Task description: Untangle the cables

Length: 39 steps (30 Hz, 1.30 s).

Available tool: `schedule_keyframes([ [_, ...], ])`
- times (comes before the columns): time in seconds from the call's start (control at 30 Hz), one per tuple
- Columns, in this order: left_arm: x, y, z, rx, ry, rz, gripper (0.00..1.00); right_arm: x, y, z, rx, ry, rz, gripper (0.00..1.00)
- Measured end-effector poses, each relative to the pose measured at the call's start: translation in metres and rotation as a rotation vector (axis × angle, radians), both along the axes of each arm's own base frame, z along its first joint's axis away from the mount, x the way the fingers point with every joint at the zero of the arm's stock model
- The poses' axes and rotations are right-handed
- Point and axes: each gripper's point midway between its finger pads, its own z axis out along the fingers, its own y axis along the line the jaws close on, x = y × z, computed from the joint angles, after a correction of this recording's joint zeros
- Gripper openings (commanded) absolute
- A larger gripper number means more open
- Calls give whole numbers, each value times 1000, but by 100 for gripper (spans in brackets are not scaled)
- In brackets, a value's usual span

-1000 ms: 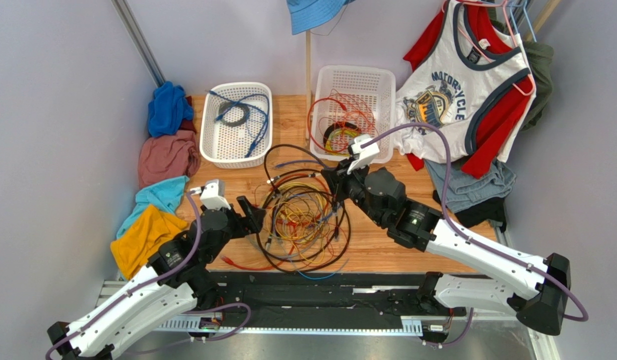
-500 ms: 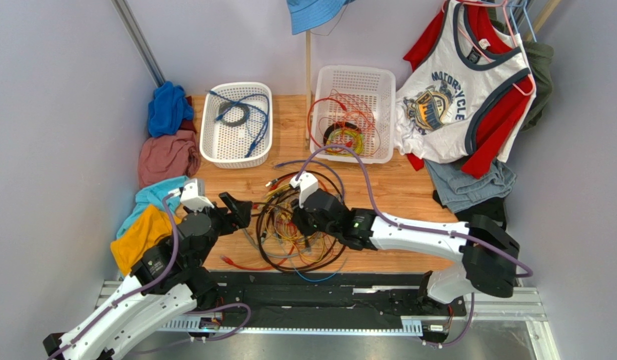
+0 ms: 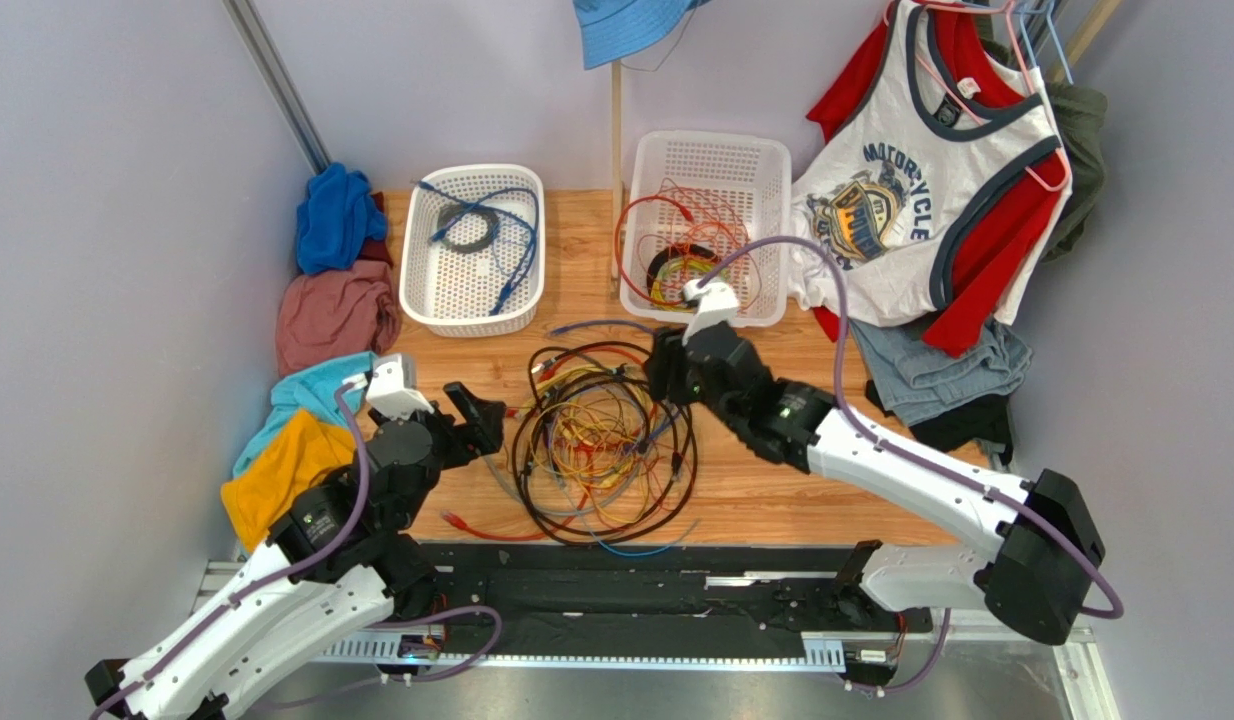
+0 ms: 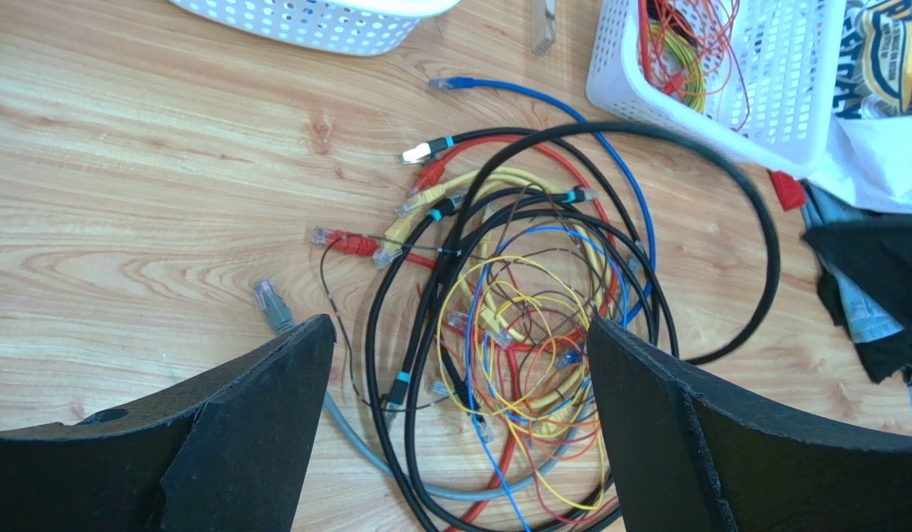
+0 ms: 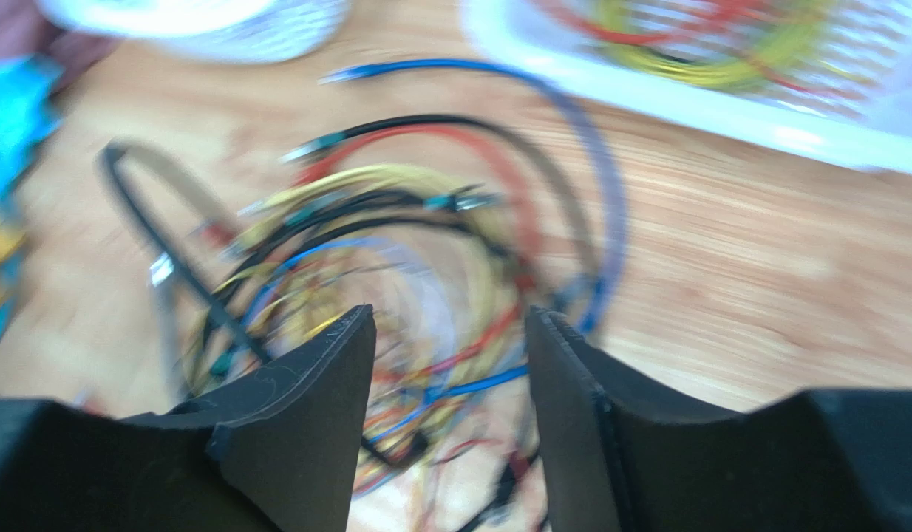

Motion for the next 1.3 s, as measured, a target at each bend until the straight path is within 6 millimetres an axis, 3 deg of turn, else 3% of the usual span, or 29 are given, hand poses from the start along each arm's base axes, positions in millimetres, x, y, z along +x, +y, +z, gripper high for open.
schedule_keyframes([
  [0.13,1,-5,-2,3,12,-15,93,47,-55,-34,-12,89,-205,51],
  [0.2,0,-7,-2,-3,13,-26,93,59,-70,-56,-40,138,-262,50],
  [0.4,0,-10,-4,-9,16,-39,93,60,-70,-113,-125,265,-260,51],
  [0.63,0,-14,-11,-9,26,-54,93,63,-67,-160,-205,359,-256,52],
  [1.07,0,-15,-13,-6,31,-58,93,101,-49,-172,-233,335,-259,48],
  [1.3,2,-18,-16,3,40,-59,93,98,-52,-169,-212,313,-261,53],
])
